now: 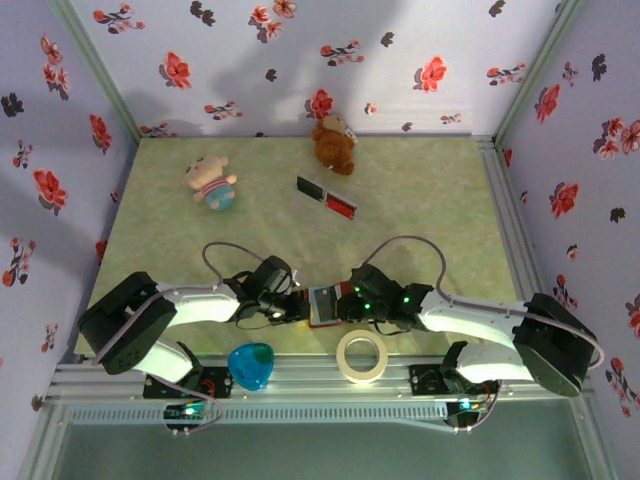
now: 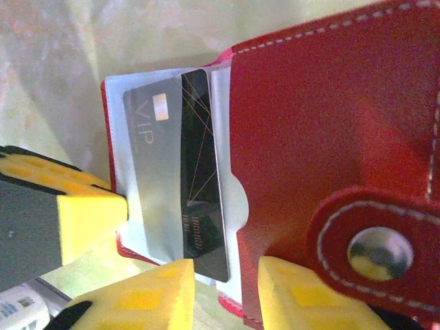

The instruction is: Put the credit cards into the card holder

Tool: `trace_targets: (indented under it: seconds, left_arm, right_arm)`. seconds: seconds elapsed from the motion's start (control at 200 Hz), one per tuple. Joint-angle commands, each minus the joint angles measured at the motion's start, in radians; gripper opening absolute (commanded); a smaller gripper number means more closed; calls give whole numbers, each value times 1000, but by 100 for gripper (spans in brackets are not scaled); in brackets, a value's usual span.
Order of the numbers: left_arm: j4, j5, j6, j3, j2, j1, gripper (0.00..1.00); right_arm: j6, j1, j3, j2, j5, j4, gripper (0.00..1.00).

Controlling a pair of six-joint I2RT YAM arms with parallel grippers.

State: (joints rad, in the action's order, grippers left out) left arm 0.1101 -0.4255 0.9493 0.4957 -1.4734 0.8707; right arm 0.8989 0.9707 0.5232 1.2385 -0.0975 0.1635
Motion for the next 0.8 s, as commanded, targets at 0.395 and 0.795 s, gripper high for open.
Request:
trace_targets:
  seconds: [0.395,0.795]
  left_arm:
    - [-117,53,-9,-33,35,15,37]
    - [-113,49,-10,-19,32,16,33]
  right_arm:
    - [-36,-30,71,215,-102,-86,11]
    - [10,-27,50,234,-204,-243,9]
